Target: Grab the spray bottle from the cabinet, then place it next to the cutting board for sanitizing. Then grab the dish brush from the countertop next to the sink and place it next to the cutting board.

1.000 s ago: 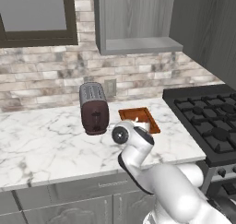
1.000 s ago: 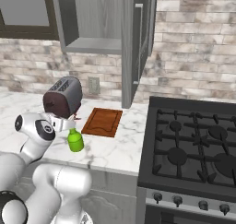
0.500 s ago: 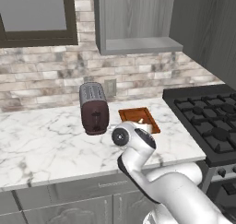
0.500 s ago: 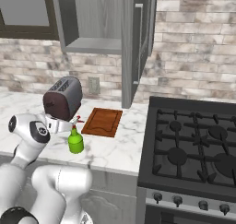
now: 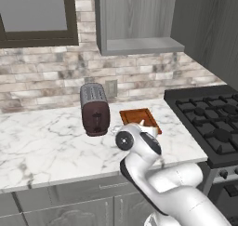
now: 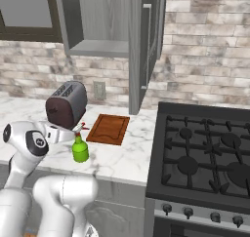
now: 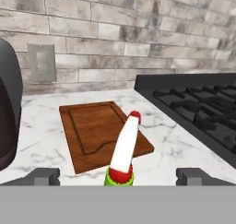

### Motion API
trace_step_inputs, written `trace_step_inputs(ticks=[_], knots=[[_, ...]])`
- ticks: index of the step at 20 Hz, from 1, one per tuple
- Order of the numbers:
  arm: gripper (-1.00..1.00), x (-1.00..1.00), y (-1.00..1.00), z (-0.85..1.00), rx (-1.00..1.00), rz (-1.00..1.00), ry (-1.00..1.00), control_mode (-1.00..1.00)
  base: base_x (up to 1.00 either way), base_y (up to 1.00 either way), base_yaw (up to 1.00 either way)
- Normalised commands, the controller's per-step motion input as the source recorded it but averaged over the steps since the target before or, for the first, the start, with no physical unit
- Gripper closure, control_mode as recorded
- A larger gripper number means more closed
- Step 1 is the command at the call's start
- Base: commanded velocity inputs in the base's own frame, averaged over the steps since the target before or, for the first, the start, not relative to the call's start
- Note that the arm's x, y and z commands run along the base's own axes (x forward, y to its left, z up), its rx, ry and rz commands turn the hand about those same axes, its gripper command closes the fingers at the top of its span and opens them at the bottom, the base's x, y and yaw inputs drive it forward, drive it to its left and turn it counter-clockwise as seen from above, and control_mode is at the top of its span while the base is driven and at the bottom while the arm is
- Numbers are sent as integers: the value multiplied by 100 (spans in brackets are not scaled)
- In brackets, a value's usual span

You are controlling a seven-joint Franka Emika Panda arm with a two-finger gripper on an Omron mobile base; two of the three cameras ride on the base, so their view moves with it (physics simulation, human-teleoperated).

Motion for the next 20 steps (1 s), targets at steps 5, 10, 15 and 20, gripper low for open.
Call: trace_step_inputs(ticks=[5, 10, 15, 20], knots=[[-100, -36, -1, 35, 0, -1, -6, -100, 0, 0, 0], [-100, -46, -12, 87, 6, -3, 13, -100, 0, 0, 0], [-100, -24, -7, 100, 8, 0, 24, -100, 0, 0, 0], [-100, -37, -10, 90, 0, 0, 42, -100, 0, 0, 0]])
